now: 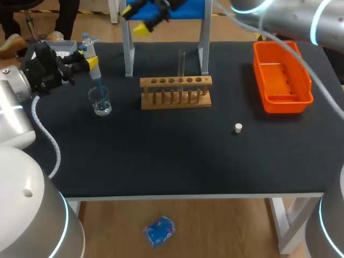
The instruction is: Invert the test tube, pick up the pipette, mount the tip to pipette, aspirate from beaker and dispense into the tube, eject the tip, return the pipette, and cap with the stopper.
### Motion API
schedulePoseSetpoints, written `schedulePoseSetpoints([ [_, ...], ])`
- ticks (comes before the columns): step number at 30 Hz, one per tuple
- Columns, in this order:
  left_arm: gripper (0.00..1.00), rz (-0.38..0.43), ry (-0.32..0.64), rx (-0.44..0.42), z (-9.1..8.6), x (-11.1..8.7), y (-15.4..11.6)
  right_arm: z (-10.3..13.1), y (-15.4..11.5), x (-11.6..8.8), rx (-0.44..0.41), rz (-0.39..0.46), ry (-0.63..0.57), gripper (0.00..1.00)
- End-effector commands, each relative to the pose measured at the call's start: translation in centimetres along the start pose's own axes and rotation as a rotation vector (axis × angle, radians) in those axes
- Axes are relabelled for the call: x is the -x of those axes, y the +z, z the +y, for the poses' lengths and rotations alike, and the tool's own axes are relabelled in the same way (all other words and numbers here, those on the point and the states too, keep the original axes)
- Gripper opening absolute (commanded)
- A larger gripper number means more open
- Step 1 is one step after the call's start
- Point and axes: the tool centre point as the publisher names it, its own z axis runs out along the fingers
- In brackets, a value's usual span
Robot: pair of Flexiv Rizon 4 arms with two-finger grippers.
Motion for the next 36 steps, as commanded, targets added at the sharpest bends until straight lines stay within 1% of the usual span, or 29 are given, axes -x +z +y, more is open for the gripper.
schedulePoseSetpoints([
  [1, 0.0, 0.0, -0.001, 0.0, -0.1, 0.0, 0.0, -0.3, -1.3, -5.0, 0.007, -0.227, -0.001, 1.0],
  [15, 0.0, 0.0, -0.001, 0.0, -0.1, 0.0, 0.0, -0.3, -1.3, -5.0, 0.006, -0.227, -0.001, 1.0],
  [16, 0.0, 0.0, -0.001, 0.0, -0.1, 0.0, 0.0, -0.9, -1.7, -5.0, -0.015, -0.245, 0.015, 1.0],
  [18, 0.0, 0.0, -0.001, 0.0, -0.1, 0.0, 0.0, -1.6, -2.6, -5.4, -0.02, -0.269, 0.033, 1.0],
  [21, 0.0, 0.0, -0.001, 0.0, -0.1, 0.0, 0.0, -2.9, -5.1, -6.2, -0.044, -0.321, 0.07, 1.0],
  [23, 0.0, 0.0, -0.001, 0.0, -0.1, 0.0, 0.0, -3.6, -6.1, -6.6, -0.064, -0.341, 0.087, 1.0],
  [26, 0.0, 0.0, -0.001, 0.0, -0.1, 0.0, 0.0, -5.3, -7.7, -7.3, -0.079, -0.372, 0.133, 1.0],
  [31, 0.0, 0.0, -0.001, 0.0, -0.1, 0.0, 0.0, -8.0, -9.3, -7.9, -0.104, -0.412, 0.168, 1.0],
  [36, 0.0, 0.0, -0.001, 0.0, -0.1, 0.0, 0.0, -10.7, -10.2, -7.9, -0.121, -0.442, 0.182, 1.0],
])
